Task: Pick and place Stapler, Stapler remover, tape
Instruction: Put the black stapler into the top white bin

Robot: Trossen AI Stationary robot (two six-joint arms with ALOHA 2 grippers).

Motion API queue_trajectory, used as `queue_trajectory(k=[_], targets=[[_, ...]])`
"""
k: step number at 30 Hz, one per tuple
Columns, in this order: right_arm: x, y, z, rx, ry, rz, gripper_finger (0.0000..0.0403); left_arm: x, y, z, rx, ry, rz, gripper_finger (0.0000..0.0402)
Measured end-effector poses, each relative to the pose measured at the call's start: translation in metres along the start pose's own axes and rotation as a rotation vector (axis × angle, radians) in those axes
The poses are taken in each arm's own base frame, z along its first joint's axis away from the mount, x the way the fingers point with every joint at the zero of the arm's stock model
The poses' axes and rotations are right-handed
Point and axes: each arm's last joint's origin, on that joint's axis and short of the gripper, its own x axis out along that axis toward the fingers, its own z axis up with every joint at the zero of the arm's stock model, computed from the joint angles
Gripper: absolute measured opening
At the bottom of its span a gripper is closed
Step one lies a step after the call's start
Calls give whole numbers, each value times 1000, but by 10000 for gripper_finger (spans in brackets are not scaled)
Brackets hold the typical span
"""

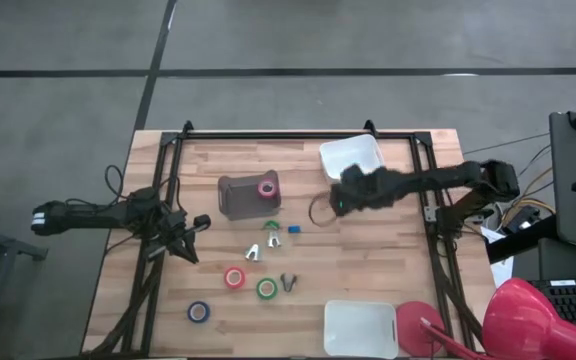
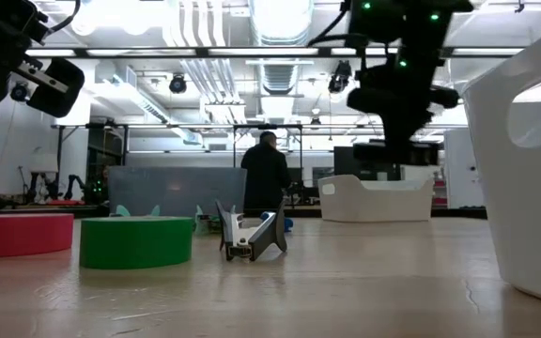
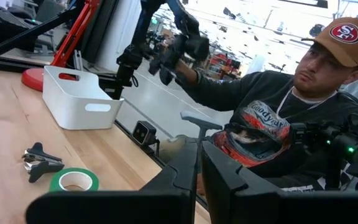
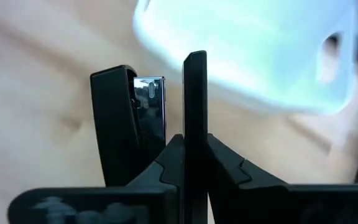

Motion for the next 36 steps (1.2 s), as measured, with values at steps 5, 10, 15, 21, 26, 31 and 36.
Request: queue_trajectory(k=[5,10,15,21,26,31,36], targets=[[6,-26,43,80,-13,-26,37,0,0,0,0,0,0,23],[25,-47,76,104,28,-57,37,0,0,0,0,0,0,23],[54,-65,90,126,105,-101,38,0,0,0,-1,1,0,23],[85,-72,92,125,181,-145,38,0,0,0,0,0,0,23],[105,-73,95,103,191,-154,38,0,0,0,0,0,0,23],[118,-71,95,77,210,-166,38,0,0,0,-1,0,0,23],[133,-68,92,-16,241,-169,38,0,0,0,0,0,0,23]])
